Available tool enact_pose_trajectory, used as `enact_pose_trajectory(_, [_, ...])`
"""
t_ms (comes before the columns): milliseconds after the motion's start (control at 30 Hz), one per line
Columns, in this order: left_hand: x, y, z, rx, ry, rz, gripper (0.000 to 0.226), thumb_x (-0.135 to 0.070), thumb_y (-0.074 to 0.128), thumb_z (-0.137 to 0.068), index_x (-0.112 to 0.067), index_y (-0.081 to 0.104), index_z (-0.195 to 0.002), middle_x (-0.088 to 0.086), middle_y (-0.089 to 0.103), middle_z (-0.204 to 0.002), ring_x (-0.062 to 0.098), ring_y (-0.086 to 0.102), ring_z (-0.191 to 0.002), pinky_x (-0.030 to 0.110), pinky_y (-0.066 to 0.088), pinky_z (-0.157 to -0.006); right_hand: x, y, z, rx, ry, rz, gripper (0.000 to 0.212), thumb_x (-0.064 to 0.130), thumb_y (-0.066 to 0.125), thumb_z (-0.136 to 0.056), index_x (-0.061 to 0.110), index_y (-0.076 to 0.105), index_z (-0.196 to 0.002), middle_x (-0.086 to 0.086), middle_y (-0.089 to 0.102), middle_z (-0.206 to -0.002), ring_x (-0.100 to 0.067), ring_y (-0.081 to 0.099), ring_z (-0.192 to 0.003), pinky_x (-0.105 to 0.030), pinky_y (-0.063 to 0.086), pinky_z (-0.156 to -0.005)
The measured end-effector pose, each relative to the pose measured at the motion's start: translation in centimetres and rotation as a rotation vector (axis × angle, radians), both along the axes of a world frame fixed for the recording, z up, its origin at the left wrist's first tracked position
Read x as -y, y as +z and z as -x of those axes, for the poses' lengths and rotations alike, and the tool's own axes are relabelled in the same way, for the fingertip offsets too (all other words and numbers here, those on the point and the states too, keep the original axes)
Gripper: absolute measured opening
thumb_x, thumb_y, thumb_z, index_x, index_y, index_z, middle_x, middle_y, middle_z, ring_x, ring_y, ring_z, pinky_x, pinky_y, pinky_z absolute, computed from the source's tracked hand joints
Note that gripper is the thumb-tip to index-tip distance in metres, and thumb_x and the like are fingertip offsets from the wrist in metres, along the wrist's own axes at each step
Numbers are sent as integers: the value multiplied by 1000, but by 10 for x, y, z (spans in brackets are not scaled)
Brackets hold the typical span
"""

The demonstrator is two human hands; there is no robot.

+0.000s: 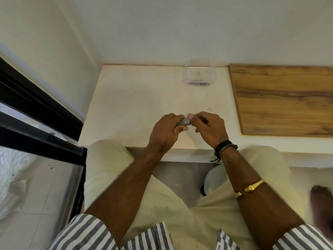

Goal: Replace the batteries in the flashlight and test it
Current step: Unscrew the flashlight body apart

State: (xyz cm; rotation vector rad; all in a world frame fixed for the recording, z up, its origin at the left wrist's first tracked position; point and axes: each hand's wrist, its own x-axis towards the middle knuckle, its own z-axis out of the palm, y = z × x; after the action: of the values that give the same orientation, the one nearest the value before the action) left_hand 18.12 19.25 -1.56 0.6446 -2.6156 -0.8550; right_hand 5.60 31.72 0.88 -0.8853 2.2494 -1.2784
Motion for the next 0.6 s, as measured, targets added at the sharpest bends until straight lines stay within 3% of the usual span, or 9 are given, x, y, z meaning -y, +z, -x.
enact_pose_trajectory(67, [1,-1,0,-6,-7,7,29,-34,55,-99,-18,64,-121,2,69,-107,16,57,-92,31,49,-85,-1,-1,0,-32,20,30,20,43,66,-94,25,74,-97,14,71,-80,-2,67,-67,-9,50,-62])
enact_pose_trajectory(167, [0,0,0,-20,5,3,31,-33,57,-99,-15,64,-122,5,69,-108,19,58,-93,29,46,-84,-2,-1,4,-44,76,82,17,20,72,-93,18,75,-109,7,72,-95,-9,67,-83,-29,59,-74])
enact_pose_trajectory(300, [3,-1,-1,-31,9,19,33,-33,57,-98,-13,63,-124,7,69,-107,21,59,-91,31,47,-83,-4,2,5,-28,166,137,33,-2,75,-85,21,74,-109,8,71,-105,-5,65,-96,-33,61,-82])
enact_pose_trajectory(400, [3,-1,-1,-36,5,29,33,-34,57,-98,-13,64,-122,7,70,-106,21,59,-90,30,46,-81,-2,2,5,40,120,118,36,16,77,-88,27,68,-120,7,71,-112,-9,69,-97,-29,60,-79])
enact_pose_trajectory(500, [2,-2,0,-36,-4,28,30,-35,56,-99,-16,64,-120,4,70,-103,18,58,-88,31,48,-79,0,1,2,63,23,22,27,47,68,-92,28,69,-111,9,72,-94,-5,71,-76,-22,56,-64])
enact_pose_trajectory(600, [2,-3,-1,-31,-13,20,28,-35,56,-98,-18,64,-119,2,69,-103,17,58,-88,34,51,-80,-1,-2,2,-8,35,29,20,41,69,-93,23,74,-101,12,71,-80,-3,68,-68,-18,53,-59])
